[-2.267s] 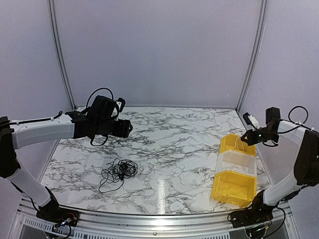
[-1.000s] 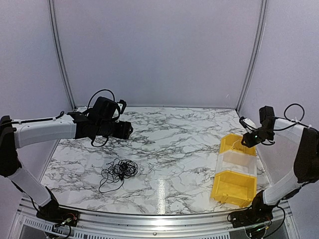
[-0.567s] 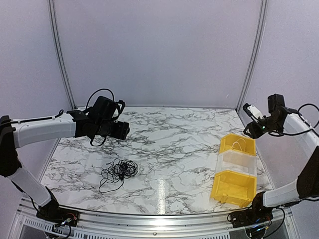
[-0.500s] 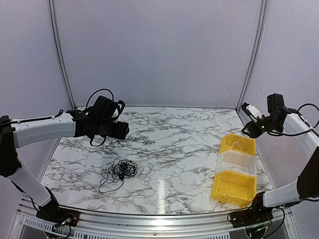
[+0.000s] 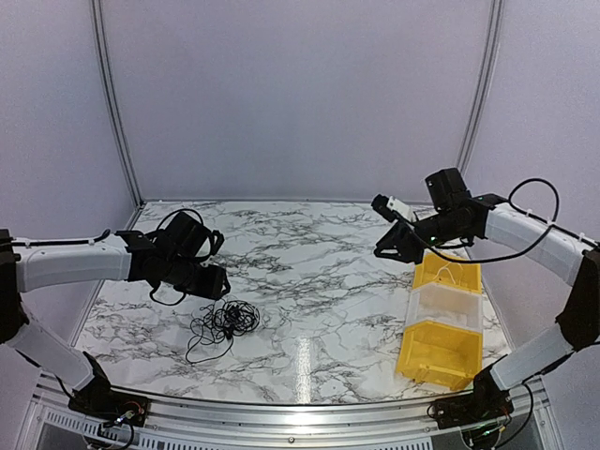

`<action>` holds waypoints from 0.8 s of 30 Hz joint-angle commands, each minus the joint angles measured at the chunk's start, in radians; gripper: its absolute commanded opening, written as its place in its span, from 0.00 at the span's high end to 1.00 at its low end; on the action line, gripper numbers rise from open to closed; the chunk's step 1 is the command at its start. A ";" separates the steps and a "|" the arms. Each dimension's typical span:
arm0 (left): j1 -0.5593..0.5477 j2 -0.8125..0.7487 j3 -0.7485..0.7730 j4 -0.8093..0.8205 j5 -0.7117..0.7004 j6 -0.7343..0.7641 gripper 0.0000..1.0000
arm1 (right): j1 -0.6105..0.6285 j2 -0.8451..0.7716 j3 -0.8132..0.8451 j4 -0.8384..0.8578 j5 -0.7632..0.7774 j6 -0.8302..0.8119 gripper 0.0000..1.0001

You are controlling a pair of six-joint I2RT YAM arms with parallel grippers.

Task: Untangle the cables

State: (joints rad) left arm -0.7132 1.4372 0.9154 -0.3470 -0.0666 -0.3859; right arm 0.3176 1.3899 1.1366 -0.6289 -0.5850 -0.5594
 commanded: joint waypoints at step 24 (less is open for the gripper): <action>-0.116 0.318 0.163 0.089 0.205 -0.133 0.78 | 0.199 0.112 -0.043 0.088 -0.032 -0.023 0.81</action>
State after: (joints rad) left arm -0.8249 1.7409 1.0386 -0.2825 0.1257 -0.5098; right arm 0.5175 1.5028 1.0843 -0.5621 -0.6361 -0.5766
